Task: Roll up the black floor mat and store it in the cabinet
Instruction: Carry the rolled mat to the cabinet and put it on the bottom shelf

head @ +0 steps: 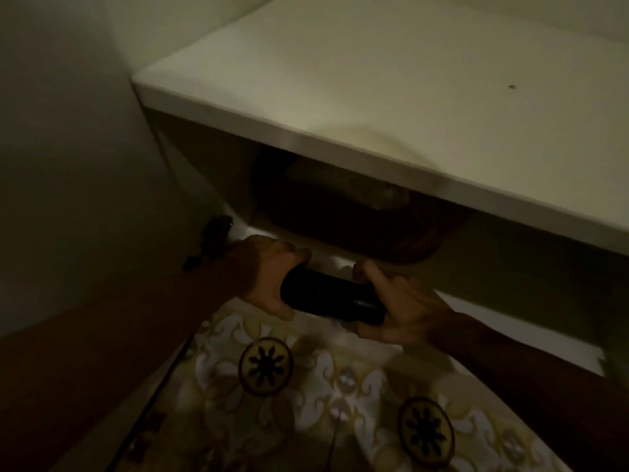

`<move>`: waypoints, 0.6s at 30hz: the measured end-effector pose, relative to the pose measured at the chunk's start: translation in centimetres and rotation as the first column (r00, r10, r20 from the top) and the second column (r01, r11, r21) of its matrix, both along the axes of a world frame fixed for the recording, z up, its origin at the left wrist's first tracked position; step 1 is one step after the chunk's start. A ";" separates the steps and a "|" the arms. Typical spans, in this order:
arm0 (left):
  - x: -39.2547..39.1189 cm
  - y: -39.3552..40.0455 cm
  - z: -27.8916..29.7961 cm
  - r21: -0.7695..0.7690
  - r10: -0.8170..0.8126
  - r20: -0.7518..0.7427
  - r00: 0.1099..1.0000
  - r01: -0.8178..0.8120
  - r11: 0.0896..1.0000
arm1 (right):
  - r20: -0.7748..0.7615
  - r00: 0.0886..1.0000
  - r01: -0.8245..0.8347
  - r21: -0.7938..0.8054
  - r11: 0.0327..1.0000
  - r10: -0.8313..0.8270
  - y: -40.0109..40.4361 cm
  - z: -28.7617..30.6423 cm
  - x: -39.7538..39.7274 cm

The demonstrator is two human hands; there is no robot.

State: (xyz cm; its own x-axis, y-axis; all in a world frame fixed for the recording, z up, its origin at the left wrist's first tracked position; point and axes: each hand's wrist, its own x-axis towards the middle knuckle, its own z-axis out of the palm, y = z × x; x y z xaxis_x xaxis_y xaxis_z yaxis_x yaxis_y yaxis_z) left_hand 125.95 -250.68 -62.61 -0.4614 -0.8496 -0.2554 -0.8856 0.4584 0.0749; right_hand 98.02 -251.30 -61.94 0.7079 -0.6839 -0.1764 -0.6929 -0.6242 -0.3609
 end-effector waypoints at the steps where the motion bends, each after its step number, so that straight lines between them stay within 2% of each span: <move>1: 0.3 -0.4 -0.1 0.006 0.009 -0.009 1.000 -0.009 1.000 | 0.012 1.000 -0.015 0.022 1.000 0.015 -0.6 -0.1 0.3; 7: 0.7 -1.0 -1.0 -0.045 -0.022 -0.063 0.998 0.020 0.999 | 0.007 1.000 -0.018 0.079 0.997 0.018 -3.1 -1.1 0.7; 9: 0.4 -0.5 -0.8 -0.168 -0.111 -0.065 0.992 0.099 0.981 | -0.002 1.000 -0.024 0.049 0.999 0.025 -3.6 -1.2 0.7; 11: -0.6 0.5 -1.5 -0.312 -0.201 0.006 0.980 0.193 0.930 | 0.015 0.997 -0.071 0.000 0.997 0.071 -3.8 -1.3 0.6; 15: -2.7 2.6 -3.2 -0.428 -0.154 0.062 0.986 0.165 0.889 | -0.012 0.991 -0.134 -0.106 0.985 0.133 -3.9 -1.2 0.5; 18: -2.4 2.2 -2.8 -0.477 -0.114 0.061 0.992 0.129 0.869 | -0.028 0.995 -0.094 -0.127 0.987 0.092 -3.7 -1.1 0.1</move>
State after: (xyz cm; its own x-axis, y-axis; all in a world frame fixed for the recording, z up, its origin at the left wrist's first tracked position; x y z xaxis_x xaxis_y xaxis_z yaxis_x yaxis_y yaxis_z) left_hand 123.57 -248.46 -65.42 -0.5673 -0.8091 0.1535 -0.8191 0.5351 -0.2067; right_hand 98.15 -255.05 -63.01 0.7664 -0.6333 -0.1080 -0.6367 -0.7264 -0.2587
